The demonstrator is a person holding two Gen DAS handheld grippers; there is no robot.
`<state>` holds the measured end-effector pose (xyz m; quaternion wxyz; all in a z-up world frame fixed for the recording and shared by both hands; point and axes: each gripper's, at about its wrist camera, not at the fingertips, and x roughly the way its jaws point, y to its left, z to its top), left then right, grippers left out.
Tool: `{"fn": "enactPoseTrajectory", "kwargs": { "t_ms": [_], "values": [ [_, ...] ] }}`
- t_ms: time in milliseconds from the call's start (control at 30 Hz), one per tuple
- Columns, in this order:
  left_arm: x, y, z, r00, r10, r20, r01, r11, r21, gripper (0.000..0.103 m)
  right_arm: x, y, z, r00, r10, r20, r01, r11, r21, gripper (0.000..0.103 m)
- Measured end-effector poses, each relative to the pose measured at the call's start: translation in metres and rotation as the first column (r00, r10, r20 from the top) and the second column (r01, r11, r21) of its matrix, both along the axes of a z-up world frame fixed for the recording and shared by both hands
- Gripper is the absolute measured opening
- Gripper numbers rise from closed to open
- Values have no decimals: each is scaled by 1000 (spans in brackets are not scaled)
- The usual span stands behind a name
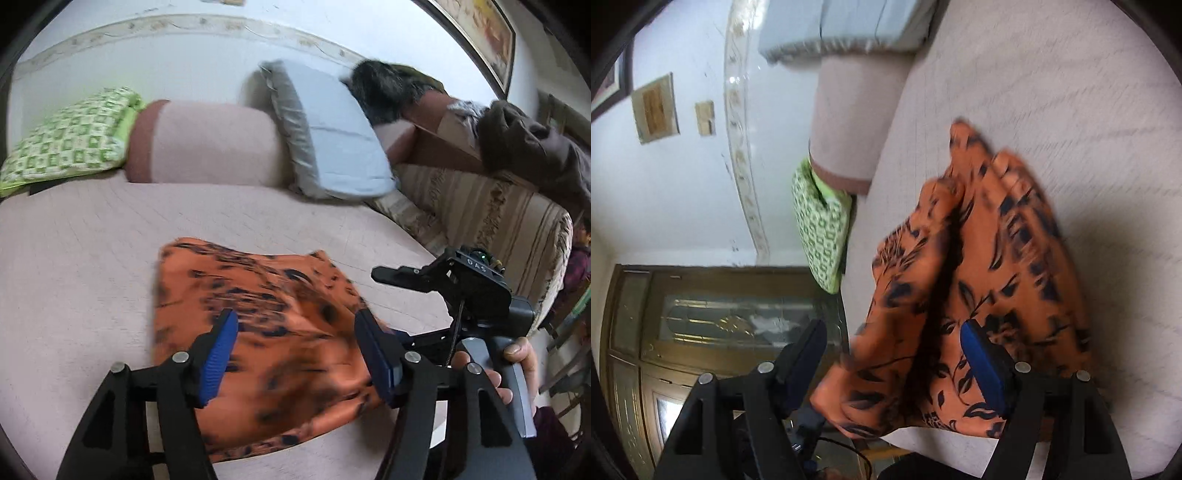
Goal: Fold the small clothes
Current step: 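Press the folded blouse flat with the right tool while the left tool releases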
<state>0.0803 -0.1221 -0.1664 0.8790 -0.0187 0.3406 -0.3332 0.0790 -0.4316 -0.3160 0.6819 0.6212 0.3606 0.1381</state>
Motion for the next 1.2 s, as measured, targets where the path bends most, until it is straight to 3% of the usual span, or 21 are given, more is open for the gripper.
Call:
{"fn": "enactPoseTrajectory", "kwargs": {
  "t_ms": [200,300,367,467,533,667,833,867,900,967,1067,1133,1200],
  "values": [
    [25,55,-49,979,168,-115,-167,986,13,67,20,37,-19,992,7,-125,-17,997,-73,78],
    [39,73,-69,961,223,-166,-214,974,68,67,16,40,-15,994,-20,-108,10,995,-98,78],
    [40,77,-71,961,232,-147,-220,971,92,67,9,36,-8,996,-40,-75,33,994,-101,78],
    [36,71,-71,973,224,-63,-210,961,179,67,-3,20,-7,990,-114,-81,103,987,-125,78],
    [36,65,-77,976,209,-56,-193,958,214,67,-9,13,-11,987,-132,-93,121,986,-112,77],
    [38,61,-84,975,199,-99,-174,961,215,67,0,29,-17,993,-35,-115,25,996,-83,78],
    [43,67,-89,969,197,-148,-170,969,180,67,13,63,-10,985,74,-158,-109,968,-225,78],
    [43,67,-89,970,196,-146,-168,969,181,67,15,71,-8,984,102,-149,-135,963,-234,75],
    [42,66,-89,971,193,-140,-166,969,184,67,18,79,-7,982,134,-137,-163,958,-235,58],
    [42,62,-88,973,194,-122,-168,966,196,67,21,93,-4,976,173,-135,-205,938,-280,33],
    [39,57,-81,977,184,-105,-165,971,172,66,15,101,12,985,136,-107,-167,902,-397,24],
    [36,52,-73,984,159,-85,-147,980,138,66,4,96,38,995,96,1,-84,885,-459,22],
    [30,41,-68,992,115,-60,-107,986,124,67,-8,86,65,994,46,96,15,836,-549,7]
  ]
}}
